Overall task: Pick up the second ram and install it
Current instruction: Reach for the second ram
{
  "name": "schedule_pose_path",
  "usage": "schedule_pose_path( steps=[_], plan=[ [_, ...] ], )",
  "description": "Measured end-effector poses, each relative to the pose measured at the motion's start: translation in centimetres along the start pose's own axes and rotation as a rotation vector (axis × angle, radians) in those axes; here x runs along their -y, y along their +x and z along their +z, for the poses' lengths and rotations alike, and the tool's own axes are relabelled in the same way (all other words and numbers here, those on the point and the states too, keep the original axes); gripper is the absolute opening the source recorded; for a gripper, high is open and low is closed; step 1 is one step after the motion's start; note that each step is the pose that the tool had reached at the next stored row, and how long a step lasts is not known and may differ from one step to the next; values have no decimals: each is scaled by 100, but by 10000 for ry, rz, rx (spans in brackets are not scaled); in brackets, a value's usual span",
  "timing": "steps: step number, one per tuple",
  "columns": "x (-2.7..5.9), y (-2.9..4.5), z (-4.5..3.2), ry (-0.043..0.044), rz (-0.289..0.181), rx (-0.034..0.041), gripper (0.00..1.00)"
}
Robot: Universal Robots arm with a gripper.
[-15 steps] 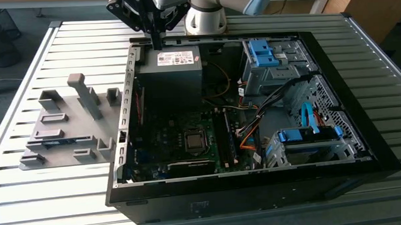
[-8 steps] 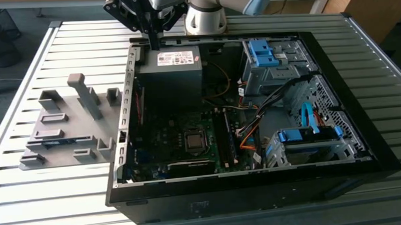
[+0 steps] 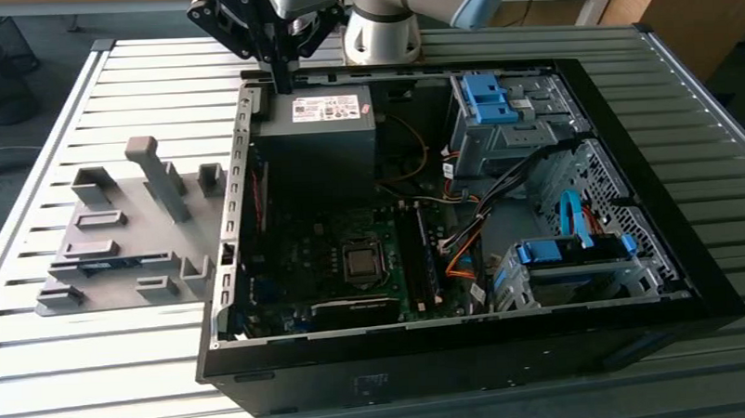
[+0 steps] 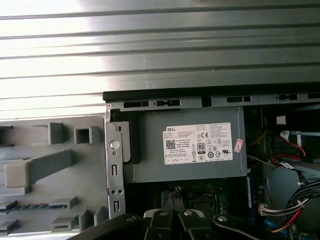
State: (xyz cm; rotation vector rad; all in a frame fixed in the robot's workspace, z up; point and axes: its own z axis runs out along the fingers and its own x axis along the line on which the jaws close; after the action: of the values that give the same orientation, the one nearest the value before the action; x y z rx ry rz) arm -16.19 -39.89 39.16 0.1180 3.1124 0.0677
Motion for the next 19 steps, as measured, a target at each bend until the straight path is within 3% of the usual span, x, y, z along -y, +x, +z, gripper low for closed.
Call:
schedule_pose_path(
  steps=[19],
  plan=[
    [8, 101, 2, 1, 0, 0, 11]
  ],
)
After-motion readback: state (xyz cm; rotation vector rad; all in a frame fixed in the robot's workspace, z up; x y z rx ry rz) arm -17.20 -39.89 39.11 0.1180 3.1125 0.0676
